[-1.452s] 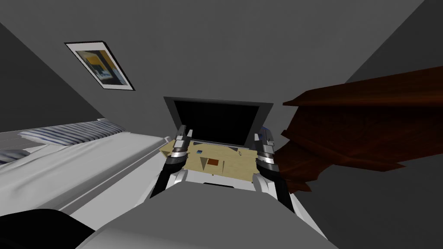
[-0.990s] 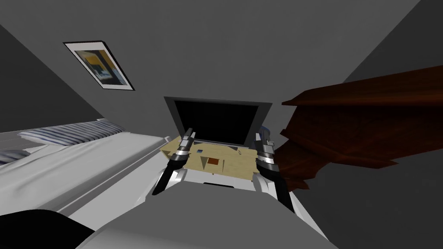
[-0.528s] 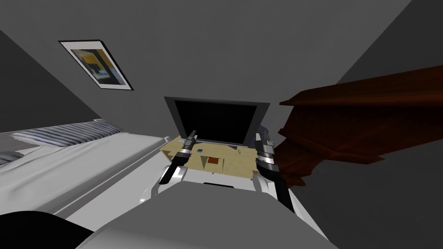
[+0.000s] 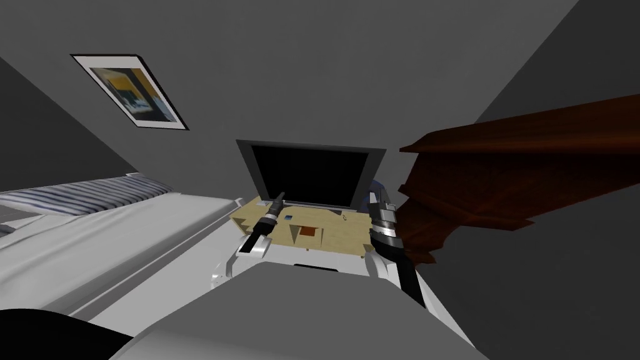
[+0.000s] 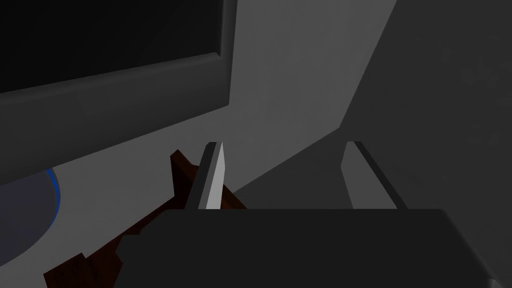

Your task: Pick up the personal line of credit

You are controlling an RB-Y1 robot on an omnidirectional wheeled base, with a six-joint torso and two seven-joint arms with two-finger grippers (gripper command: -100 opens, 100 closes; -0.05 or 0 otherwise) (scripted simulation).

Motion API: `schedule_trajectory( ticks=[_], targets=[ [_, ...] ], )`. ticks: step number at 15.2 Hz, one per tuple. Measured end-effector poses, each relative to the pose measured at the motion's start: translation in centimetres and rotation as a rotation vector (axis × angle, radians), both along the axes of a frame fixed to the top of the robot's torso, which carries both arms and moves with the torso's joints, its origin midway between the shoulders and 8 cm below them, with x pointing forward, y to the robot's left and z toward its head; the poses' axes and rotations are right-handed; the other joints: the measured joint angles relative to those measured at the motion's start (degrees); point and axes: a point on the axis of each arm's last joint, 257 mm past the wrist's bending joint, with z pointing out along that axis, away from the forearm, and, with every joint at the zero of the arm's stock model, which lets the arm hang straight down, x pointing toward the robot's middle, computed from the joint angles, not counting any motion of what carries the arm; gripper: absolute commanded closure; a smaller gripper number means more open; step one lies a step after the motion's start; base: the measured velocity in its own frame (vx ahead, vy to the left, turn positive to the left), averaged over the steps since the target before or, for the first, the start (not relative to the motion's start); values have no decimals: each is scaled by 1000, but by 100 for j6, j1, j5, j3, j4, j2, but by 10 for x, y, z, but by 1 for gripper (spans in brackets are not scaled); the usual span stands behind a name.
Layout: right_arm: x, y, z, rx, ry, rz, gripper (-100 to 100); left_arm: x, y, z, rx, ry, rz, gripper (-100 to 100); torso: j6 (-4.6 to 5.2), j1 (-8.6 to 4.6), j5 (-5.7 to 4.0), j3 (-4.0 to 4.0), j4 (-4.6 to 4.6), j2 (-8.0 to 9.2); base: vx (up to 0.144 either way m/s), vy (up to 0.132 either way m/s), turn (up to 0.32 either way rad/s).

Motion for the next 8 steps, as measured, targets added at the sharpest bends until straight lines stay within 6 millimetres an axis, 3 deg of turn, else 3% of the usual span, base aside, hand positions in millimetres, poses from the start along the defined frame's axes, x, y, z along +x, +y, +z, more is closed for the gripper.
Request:
schedule_trajectory(
  ticks=[8],
  targets=[
    [0, 0, 0, 0, 0, 0, 0, 25, 34, -67, -38, 196, 56, -100, -1, -1, 0, -2, -1, -3, -15, 7, -51]
  ],
)
